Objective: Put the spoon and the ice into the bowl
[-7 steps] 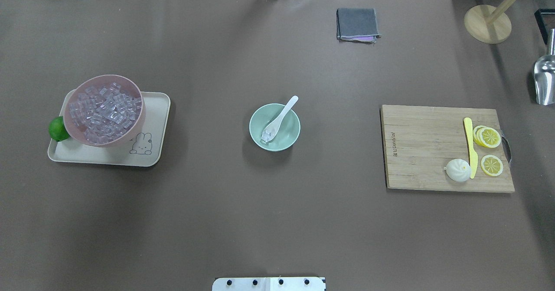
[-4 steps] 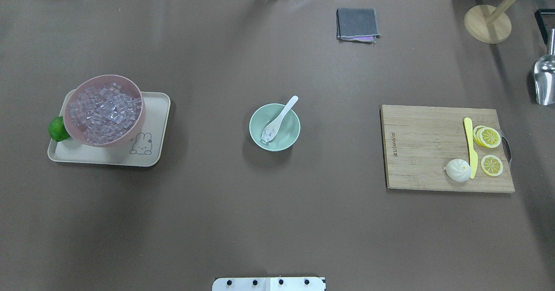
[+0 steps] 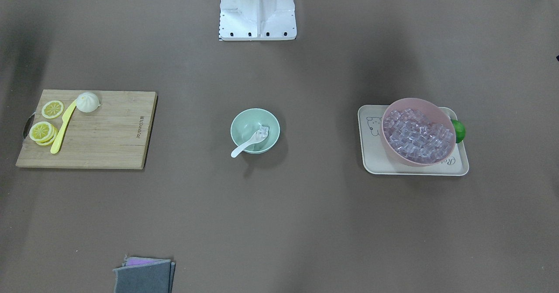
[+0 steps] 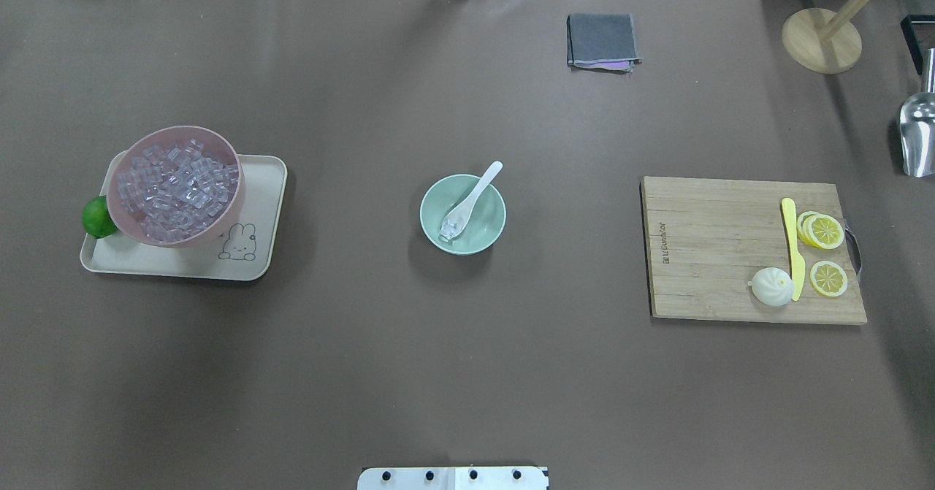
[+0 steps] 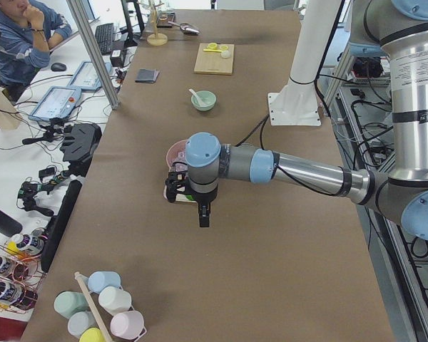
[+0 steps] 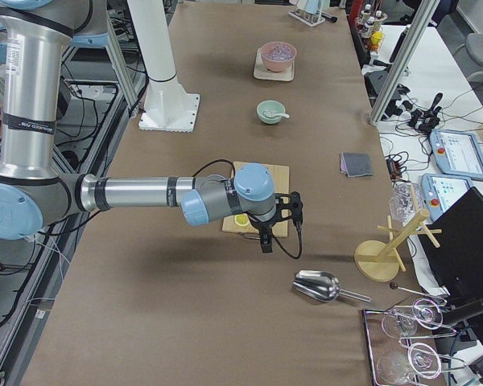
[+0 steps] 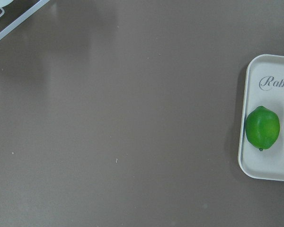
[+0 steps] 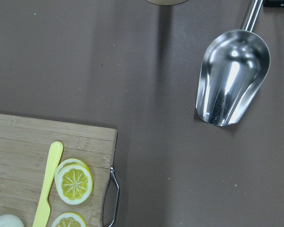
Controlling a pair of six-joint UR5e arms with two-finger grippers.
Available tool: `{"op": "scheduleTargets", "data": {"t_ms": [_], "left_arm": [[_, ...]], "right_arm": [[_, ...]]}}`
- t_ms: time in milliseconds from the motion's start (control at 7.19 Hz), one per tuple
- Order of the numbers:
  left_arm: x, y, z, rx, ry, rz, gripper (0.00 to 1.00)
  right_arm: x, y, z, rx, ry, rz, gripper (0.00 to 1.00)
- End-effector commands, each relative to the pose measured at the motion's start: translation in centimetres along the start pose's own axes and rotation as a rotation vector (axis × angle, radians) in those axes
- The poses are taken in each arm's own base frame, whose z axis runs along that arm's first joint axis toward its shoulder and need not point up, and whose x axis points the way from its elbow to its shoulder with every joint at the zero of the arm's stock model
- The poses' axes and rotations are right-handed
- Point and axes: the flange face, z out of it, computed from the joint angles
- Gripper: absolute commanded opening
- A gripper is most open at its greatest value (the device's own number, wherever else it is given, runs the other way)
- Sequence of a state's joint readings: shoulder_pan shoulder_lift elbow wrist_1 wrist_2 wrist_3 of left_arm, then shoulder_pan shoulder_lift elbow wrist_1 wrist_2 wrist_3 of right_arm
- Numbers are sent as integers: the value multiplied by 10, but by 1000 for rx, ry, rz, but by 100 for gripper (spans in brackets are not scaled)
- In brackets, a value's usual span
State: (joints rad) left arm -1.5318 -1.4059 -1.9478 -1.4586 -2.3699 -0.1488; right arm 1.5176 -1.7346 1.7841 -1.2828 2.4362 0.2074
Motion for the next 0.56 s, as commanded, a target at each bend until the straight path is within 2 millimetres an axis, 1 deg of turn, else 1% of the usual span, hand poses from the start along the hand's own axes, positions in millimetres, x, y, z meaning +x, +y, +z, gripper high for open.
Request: {"op": "scheduleTargets", "data": {"t_ms": [0, 417], "left_arm": [[1, 0, 0, 0, 0, 2, 98], [6, 1, -7, 12, 6, 12, 98]], "right_arm": [[0, 2, 0, -2, -3, 2, 100], [1, 4, 0, -4, -2, 7, 100]]}}
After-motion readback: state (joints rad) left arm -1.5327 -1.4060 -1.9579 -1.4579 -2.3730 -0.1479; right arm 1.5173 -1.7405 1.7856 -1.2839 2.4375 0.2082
